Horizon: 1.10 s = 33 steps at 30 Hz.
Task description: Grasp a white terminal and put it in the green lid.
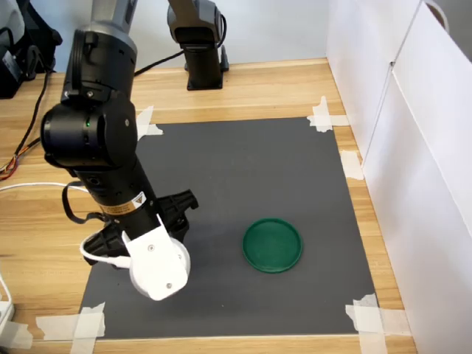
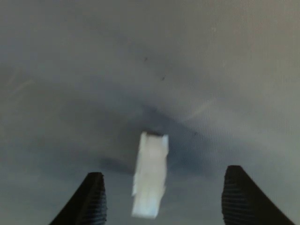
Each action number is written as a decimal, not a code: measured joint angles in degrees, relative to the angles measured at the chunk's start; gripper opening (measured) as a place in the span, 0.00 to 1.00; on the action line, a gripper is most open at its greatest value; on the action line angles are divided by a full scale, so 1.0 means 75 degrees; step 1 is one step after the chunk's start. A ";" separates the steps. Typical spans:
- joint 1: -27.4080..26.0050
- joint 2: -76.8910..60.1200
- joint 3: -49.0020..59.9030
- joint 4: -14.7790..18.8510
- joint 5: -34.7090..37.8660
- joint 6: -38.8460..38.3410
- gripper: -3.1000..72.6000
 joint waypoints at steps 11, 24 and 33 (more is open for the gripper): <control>0.0018 0.0037 0.0000 0.0190 -0.0161 0.0000 0.67; 0.0244 0.0142 0.0000 -0.0065 -0.0154 0.0447 0.30; 0.0244 0.0142 0.0000 -0.0156 -0.0072 0.0485 0.16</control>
